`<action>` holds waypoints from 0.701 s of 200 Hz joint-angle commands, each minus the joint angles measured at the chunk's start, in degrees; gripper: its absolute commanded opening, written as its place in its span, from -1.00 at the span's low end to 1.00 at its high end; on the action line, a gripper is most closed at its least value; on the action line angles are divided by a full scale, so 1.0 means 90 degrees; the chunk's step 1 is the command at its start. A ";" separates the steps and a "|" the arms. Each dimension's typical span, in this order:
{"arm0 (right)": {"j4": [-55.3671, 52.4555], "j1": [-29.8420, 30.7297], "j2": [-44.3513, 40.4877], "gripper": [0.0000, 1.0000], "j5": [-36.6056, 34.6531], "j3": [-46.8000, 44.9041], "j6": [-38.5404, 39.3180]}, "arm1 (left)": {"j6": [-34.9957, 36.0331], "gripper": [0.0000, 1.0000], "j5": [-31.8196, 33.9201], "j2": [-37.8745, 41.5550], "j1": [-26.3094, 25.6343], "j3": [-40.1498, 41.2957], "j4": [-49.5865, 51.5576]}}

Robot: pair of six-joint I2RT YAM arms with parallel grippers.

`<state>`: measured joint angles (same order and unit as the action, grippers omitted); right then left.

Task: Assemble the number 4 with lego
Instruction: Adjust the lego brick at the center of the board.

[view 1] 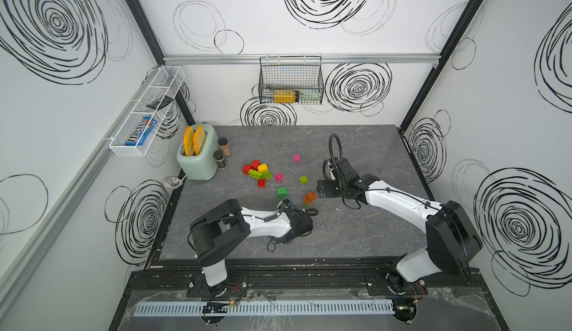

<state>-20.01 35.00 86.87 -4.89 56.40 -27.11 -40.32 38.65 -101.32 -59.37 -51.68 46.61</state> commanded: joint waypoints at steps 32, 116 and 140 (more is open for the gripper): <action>0.0048 -0.0009 -0.0167 0.97 0.0023 -0.0012 -0.0015 | 0.0382 0.19 -0.1331 0.0914 0.0377 0.0119 -0.1109; -0.0030 -0.0009 -0.0188 0.98 -0.0046 0.0032 -0.0073 | 0.0694 0.25 -0.2918 0.1926 0.1827 0.1040 -0.2278; -0.0049 -0.0012 -0.0199 0.98 -0.0053 0.0039 -0.0093 | 0.0603 0.02 -0.2820 0.1724 0.1817 0.1100 -0.2337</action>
<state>-20.03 35.00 86.87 -4.78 56.40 -27.18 -34.30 14.31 -84.27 -43.31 -42.59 28.16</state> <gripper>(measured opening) 0.988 0.552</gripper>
